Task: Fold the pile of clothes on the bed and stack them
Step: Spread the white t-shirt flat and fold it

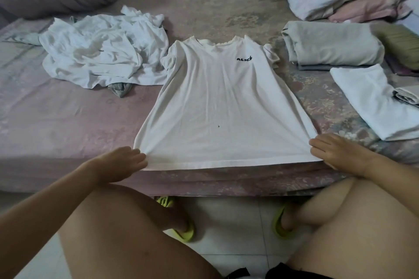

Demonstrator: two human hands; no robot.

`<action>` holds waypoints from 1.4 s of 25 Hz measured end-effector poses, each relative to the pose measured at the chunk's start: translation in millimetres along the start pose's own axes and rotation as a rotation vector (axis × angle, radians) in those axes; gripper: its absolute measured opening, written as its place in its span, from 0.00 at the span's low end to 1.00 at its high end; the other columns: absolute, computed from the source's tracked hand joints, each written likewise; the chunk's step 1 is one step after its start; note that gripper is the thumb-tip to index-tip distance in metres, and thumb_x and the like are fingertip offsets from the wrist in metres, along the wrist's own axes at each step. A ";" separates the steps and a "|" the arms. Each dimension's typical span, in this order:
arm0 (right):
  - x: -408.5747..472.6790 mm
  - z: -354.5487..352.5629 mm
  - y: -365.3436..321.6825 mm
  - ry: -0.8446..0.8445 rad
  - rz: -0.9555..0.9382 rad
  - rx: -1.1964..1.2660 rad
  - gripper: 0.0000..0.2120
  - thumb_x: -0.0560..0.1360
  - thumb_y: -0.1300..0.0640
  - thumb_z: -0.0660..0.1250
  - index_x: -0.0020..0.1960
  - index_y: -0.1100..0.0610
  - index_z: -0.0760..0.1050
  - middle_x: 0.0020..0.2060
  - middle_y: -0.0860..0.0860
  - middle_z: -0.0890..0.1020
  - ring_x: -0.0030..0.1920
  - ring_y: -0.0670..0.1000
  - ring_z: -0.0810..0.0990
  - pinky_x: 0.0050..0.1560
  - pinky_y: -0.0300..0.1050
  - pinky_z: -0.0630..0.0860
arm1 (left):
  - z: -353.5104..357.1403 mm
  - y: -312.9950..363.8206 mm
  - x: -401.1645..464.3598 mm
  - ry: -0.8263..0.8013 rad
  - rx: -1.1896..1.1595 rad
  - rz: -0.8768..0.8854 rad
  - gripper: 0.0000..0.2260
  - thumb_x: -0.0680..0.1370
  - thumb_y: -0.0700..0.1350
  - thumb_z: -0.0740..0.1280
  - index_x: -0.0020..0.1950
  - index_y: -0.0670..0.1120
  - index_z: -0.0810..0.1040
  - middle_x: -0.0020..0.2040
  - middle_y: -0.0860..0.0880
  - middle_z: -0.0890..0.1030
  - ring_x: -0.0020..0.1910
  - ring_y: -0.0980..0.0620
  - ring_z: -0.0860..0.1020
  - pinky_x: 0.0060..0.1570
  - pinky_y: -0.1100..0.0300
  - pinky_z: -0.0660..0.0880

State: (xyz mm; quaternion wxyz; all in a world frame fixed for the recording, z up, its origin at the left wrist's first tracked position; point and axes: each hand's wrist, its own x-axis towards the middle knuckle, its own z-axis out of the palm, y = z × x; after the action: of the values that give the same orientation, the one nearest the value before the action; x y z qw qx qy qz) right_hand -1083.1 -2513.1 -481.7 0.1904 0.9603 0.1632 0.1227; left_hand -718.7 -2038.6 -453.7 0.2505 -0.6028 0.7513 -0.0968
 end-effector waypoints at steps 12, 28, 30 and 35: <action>4.7 -5.1 -2.1 -0.309 0.063 0.028 0.31 0.43 0.63 0.80 0.40 0.56 0.66 0.35 0.54 0.72 0.37 0.55 0.65 0.32 0.49 0.66 | -3.6 23.7 37.8 -0.481 0.035 -0.248 0.15 0.74 0.33 0.61 0.60 0.43 0.74 0.56 0.47 0.77 0.52 0.47 0.80 0.44 0.55 0.75; 170.5 19.7 -44.1 -0.581 0.563 0.350 0.28 0.76 0.34 0.32 0.72 0.40 0.28 0.74 0.46 0.32 0.75 0.52 0.32 0.73 0.62 0.36 | -20.7 41.9 214.8 0.039 -0.608 -0.673 0.30 0.78 0.64 0.35 0.78 0.54 0.51 0.78 0.46 0.53 0.76 0.44 0.53 0.72 0.42 0.51; 168.2 21.7 -43.1 -0.548 0.536 0.385 0.31 0.71 0.33 0.27 0.72 0.40 0.28 0.73 0.45 0.30 0.75 0.51 0.32 0.72 0.61 0.34 | -15.1 36.2 217.2 0.142 -0.548 -0.651 0.28 0.81 0.61 0.40 0.76 0.51 0.59 0.76 0.44 0.61 0.74 0.43 0.60 0.70 0.40 0.57; 170.3 44.9 34.3 -0.275 0.799 0.485 0.32 0.77 0.41 0.42 0.73 0.56 0.65 0.73 0.58 0.64 0.72 0.60 0.64 0.70 0.60 0.61 | -27.0 -46.9 300.4 0.202 -0.513 -0.638 0.31 0.77 0.59 0.45 0.73 0.45 0.67 0.73 0.41 0.66 0.72 0.45 0.66 0.71 0.44 0.57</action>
State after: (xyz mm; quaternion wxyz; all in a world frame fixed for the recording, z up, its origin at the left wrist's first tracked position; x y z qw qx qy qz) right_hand -904.6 -2496.4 -478.5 -0.0810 0.9718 -0.2209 0.0168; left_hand -736.2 -2341.4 -487.6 -0.0249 -0.8356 0.5474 -0.0380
